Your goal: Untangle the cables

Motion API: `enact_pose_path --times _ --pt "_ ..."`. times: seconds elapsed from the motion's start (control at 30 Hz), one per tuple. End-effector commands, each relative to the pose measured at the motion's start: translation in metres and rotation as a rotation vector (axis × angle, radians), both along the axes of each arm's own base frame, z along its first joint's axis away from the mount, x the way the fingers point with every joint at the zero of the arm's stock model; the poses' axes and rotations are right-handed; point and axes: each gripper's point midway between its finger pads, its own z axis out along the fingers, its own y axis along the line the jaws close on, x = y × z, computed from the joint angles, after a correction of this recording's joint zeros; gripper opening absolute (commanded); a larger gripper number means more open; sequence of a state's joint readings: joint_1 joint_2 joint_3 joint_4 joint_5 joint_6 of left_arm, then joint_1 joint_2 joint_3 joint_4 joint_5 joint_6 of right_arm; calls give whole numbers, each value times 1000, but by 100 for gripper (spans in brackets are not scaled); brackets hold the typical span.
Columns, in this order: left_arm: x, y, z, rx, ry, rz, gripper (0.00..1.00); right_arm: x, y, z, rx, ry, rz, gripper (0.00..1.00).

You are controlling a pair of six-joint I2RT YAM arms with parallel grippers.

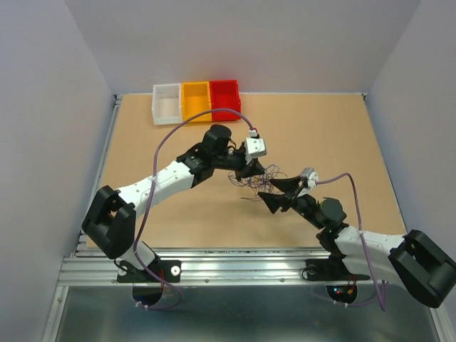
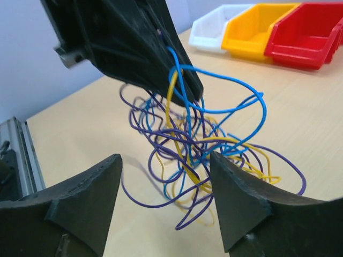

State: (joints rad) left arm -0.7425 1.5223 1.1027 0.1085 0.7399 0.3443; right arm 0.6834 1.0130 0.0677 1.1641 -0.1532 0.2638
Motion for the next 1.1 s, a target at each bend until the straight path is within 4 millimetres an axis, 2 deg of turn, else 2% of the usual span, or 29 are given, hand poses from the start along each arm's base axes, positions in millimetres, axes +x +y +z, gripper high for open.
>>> enact_pose_path --times 0.0,0.03,0.07,0.1,0.17,0.2,0.27,0.33,0.4,0.5,0.53,0.57,0.6,0.63,0.67,0.7,0.73,0.77,0.8,0.83,0.93,0.97,1.0,1.03,1.07 --pt "-5 2 60 -116 -89 -3 0 7 14 22 -14 -81 28 69" --pt "-6 3 61 -118 -91 -5 0 8 16 21 -18 -78 31 63" --pt "-7 4 63 -122 -90 -5 0 11 19 15 -35 -65 37 52" --pt "-7 4 64 -125 -91 -1 0 12 21 18 -34 -69 38 39" --pt "-7 5 66 -129 -90 -2 0 16 22 15 -39 -58 31 31" --pt "-8 5 69 -134 -93 -3 0 19 23 14 -41 -52 27 21" --pt "-8 7 71 -139 -92 -2 0 21 23 13 -41 -44 19 16" --pt "-9 8 74 -146 -83 -5 0 26 19 13 -30 -33 -18 5" --pt "-8 11 79 -154 -95 4 0 30 14 15 -15 -24 -54 0" --pt "18 24 97 -177 -149 173 0 45 -8 12 25 25 -200 1" --pt "29 31 100 -187 -160 253 0 49 -16 14 45 38 -253 0" --pt "42 41 105 -207 -153 349 0 63 -39 11 76 77 -397 0" --pt "62 61 126 -256 -205 497 0 69 -51 0 89 145 -477 0" --pt "78 82 125 -267 -209 598 0 74 -65 -4 110 181 -565 1" --pt "93 106 136 -307 -210 740 0 80 -94 -6 148 210 -725 1" --pt "103 121 142 -330 -224 826 0 80 -105 -15 143 242 -789 1" --pt "116 145 146 -343 -230 932 0 79 -127 -12 177 243 -895 1" --pt "128 165 148 -359 -218 1046 0 76 -138 -17 182 261 -951 1" --pt "135 181 149 -356 -227 1093 0 73 -149 -13 211 252 -999 1" --pt "145 202 151 -370 -217 1157 0 67 -165 -22 217 270 -1074 1" --pt "156 231 155 -399 -195 1263 0 49 -193 -19 304 265 -1160 1" --pt "154 242 163 -425 -216 1312 0 42 -200 -14 360 267 -1169 1" --pt "153 248 166 -441 -226 1332 0 37 -207 -10 396 259 -1184 0" --pt "150 249 163 -443 -232 1334 0 33 -213 -15 408 262 -1201 1" --pt "144 244 172 -472 -246 1291 0 29 -217 -15 423 259 -1203 0"
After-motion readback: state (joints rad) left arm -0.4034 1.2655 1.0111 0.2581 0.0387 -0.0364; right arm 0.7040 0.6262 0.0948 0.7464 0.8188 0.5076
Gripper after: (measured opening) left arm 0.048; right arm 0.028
